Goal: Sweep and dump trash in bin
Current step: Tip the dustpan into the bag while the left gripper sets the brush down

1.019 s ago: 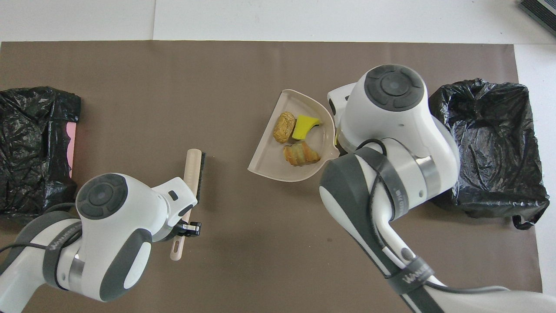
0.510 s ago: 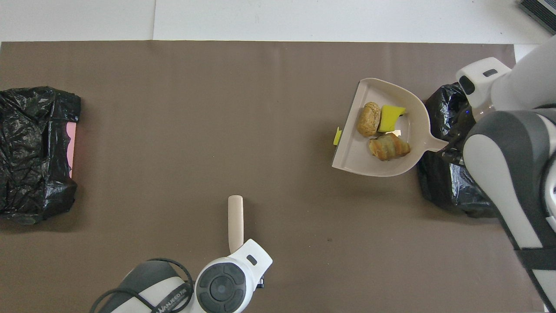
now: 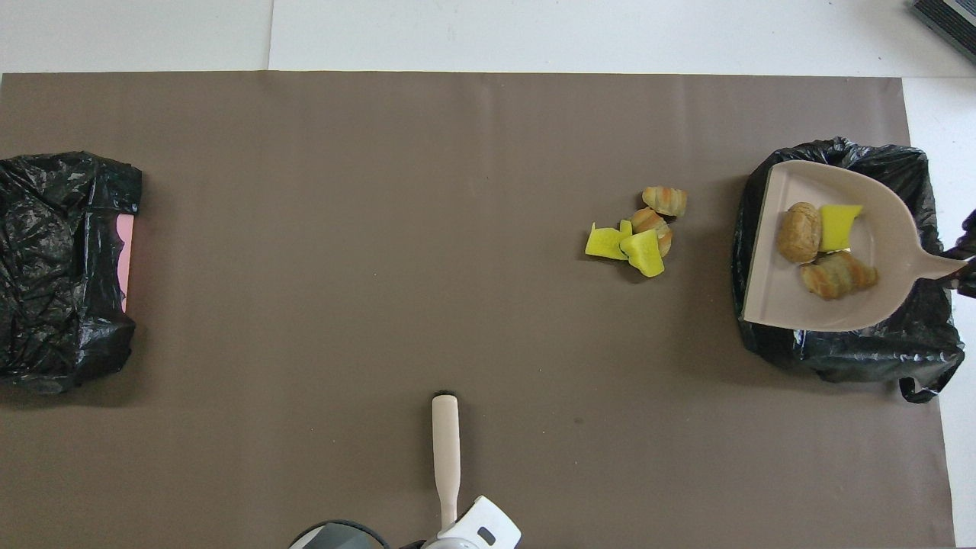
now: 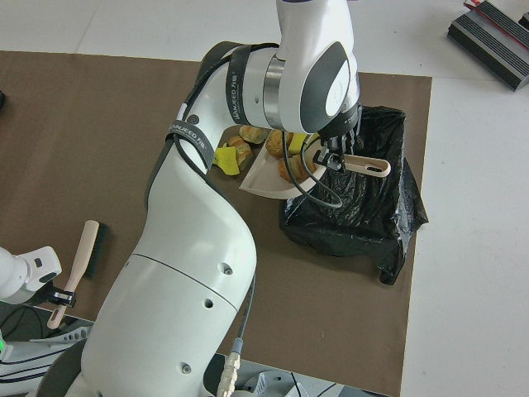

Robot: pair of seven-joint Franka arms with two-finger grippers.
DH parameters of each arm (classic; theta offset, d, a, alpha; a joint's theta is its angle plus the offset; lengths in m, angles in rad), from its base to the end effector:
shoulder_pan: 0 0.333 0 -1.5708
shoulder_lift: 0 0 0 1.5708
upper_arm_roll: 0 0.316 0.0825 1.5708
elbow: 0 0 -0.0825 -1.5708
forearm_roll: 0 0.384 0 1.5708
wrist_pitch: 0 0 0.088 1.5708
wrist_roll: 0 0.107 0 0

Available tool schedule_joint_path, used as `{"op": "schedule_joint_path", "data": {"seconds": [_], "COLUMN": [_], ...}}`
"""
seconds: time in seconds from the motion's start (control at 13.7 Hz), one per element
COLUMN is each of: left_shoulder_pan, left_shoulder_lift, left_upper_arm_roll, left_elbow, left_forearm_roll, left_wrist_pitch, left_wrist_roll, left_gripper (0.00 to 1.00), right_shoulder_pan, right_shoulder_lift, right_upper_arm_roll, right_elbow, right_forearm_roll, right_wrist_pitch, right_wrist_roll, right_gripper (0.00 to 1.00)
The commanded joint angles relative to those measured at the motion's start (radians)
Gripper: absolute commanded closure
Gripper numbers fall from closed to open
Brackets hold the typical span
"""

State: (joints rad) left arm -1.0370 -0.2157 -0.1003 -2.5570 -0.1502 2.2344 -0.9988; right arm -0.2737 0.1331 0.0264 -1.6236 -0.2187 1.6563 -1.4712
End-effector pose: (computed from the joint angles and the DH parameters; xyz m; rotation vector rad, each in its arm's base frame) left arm 0.1741 -0.3847 0.3350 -3.0854 0.0557 0.2038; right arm 0.5701 -0.1670 0.5323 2.4770 1.7939 -0.3484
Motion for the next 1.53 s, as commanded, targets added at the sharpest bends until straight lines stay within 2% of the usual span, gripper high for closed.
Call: {"op": "schedule_joint_path", "data": {"seconds": [0.0,0.07,0.15,0.22,0.29,0.44,0.58,0.8,0.95,1.09,1.31,1.46], "left_shoulder_pan": [-0.028,-0.026,-0.018,-0.014,-0.014,0.017,0.110,0.239,0.339,0.452,0.576,0.642], "left_shoulder_lift": [-0.028,-0.024,-0.021,-0.010,-0.008,0.018,0.050,0.136,0.182,0.170,0.177,0.162], "left_upper_arm_roll": [0.019,0.019,0.019,0.019,0.021,0.024,0.024,0.025,0.025,0.031,0.033,0.036], "left_elbow": [-0.032,-0.032,-0.029,-0.025,-0.020,0.024,0.116,0.352,0.493,0.599,0.786,0.866], "left_forearm_roll": [0.011,0.009,0.008,0.006,0.006,0.006,0.008,0.029,0.081,0.086,0.102,0.139], "left_wrist_pitch": [0.027,0.024,0.025,0.025,0.024,0.001,-0.062,-0.212,-0.269,-0.300,-0.509,-0.609], "left_wrist_roll": [-0.018,-0.009,-0.009,-0.008,0.005,0.060,0.206,0.313,0.417,0.561,0.739,0.845], "left_gripper": [0.96,0.87,0.72,0.43,0.00,0.00,0.00,0.00,0.00,0.00,0.00,0.00], "right_shoulder_pan": [-0.048,-0.053,-0.061,-0.058,-0.047,-0.044,-0.035,0.020,0.034,0.053,0.108,0.114], "right_shoulder_lift": [-0.027,-0.036,-0.047,-0.059,-0.070,-0.081,-0.081,-0.081,-0.082,-0.090,-0.130,-0.162], "right_upper_arm_roll": [0.015,0.015,0.015,0.017,0.017,0.029,0.029,0.029,0.029,0.029,0.029,0.032], "right_elbow": [-0.039,-0.070,-0.103,-0.132,-0.153,-0.185,-0.212,-0.214,-0.213,-0.205,-0.199,-0.202], "right_forearm_roll": [-0.130,-0.210,-0.268,-0.325,-0.388,-0.485,-0.549,-0.678,-0.702,-0.741,-0.769,-0.769], "right_wrist_pitch": [0.071,0.120,0.156,0.178,0.183,0.203,0.264,0.261,0.249,0.209,0.107,0.065], "right_wrist_roll": [-0.081,-0.104,-0.125,-0.135,-0.136,-0.170,-0.219,-0.225,-0.224,-0.221,-0.219,-0.204], "right_gripper": [1.00,1.00,1.00,1.00,1.00,1.00,1.00,1.00,1.00,1.00,1.00,1.00]}}
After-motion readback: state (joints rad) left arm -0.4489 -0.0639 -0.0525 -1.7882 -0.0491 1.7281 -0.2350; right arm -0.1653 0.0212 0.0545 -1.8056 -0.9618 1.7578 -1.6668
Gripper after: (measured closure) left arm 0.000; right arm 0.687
